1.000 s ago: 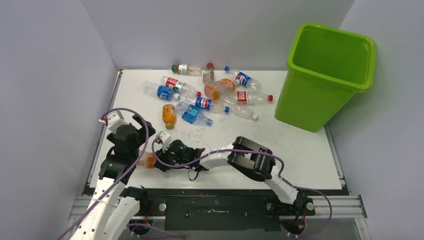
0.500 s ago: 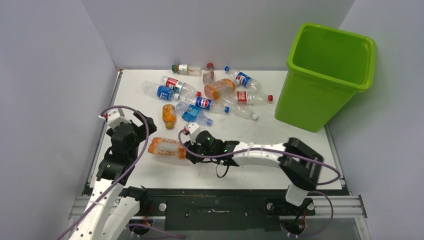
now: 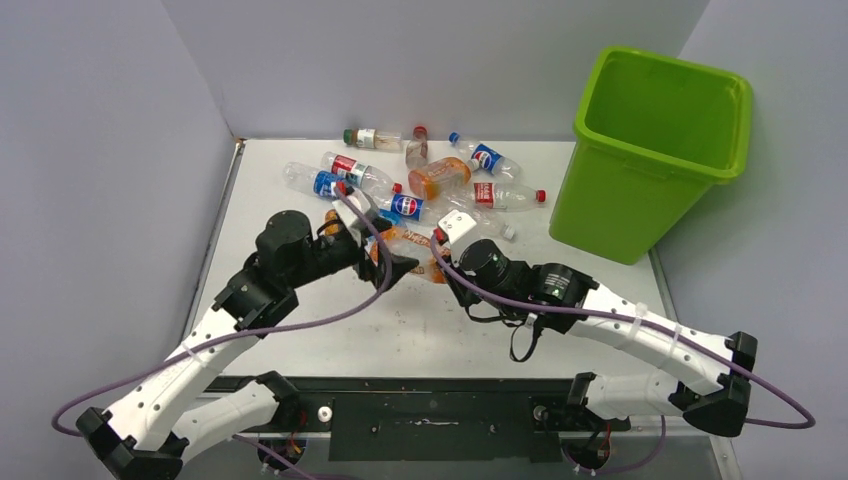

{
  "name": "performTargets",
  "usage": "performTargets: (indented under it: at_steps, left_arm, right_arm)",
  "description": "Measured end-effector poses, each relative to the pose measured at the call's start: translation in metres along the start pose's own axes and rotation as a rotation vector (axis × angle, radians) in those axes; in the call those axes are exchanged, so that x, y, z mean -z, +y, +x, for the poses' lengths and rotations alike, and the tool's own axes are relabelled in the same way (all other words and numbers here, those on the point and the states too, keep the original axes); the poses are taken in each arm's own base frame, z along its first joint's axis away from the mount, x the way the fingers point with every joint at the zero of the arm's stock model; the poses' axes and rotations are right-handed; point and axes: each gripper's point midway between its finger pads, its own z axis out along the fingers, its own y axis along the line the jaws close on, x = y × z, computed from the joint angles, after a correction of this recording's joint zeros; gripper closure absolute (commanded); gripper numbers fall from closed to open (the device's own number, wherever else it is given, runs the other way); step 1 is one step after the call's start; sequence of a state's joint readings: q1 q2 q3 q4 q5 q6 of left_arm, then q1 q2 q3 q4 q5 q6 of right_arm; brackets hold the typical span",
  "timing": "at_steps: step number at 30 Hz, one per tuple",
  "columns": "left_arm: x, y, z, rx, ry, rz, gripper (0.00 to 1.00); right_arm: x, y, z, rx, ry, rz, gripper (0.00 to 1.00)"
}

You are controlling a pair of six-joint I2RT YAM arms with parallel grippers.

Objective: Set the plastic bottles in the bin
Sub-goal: Pick up the plastic bottle at the center of the board.

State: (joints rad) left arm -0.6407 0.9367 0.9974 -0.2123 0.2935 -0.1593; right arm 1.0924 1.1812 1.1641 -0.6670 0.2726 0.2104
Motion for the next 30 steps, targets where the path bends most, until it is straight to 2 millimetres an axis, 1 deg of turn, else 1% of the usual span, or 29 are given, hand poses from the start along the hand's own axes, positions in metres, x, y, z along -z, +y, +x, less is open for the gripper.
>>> performTargets:
  at_steps: [2,4,7,11,14,16,19,20,22,26,29,30]
  left_arm:
    - [0.009,-0.027,-0.002,-0.146,-0.004,0.127,0.04]
    - [0.020,-0.044,-0.001,-0.285,-0.013,0.214,0.04]
    - [0.027,-0.052,0.005,-0.459,-0.008,0.256,0.04]
    - [0.022,-0.048,0.021,-0.650,0.045,0.236,0.04]
    - [0.013,-0.045,0.048,-0.773,0.105,0.228,0.04]
    - [0.009,-0.042,0.069,-0.850,0.147,0.229,0.04]
    - [0.001,-0.037,0.092,-0.955,0.195,0.220,0.04]
    - [-0.002,-0.035,0.095,-0.989,0.198,0.207,0.04]
    - [-0.009,-0.028,0.094,-1.054,0.191,0.162,0.04]
    - [-0.023,-0.013,0.082,-1.183,0.161,0.044,0.00]
    - [-0.028,-0.005,0.078,-1.256,0.152,-0.024,0.20]
    - [-0.030,-0.002,0.078,-1.277,0.154,-0.043,0.33]
  right_arm:
    - [0.013,-0.008,-0.001,0.015,0.012,0.018,0.95]
    - [0.024,-0.012,-0.003,0.024,0.017,0.019,0.95]
    - [0.034,-0.017,-0.002,0.028,0.026,0.021,0.95]
    - [0.040,-0.021,0.004,0.028,0.051,0.014,0.95]
    - [0.043,-0.020,0.002,0.016,0.057,-0.009,0.95]
    - [0.046,-0.017,-0.003,0.007,0.047,-0.036,0.95]
    - [0.051,-0.011,-0.012,-0.003,0.028,-0.079,0.95]
    - [0.053,-0.009,-0.013,-0.004,0.026,-0.091,0.95]
    - [0.055,-0.006,-0.015,-0.007,0.027,-0.113,0.95]
    - [0.060,0.002,-0.020,-0.012,0.017,-0.166,0.95]
    - [0.062,0.007,-0.022,-0.014,0.013,-0.195,0.95]
    - [0.062,0.008,-0.022,-0.015,0.014,-0.197,0.95]
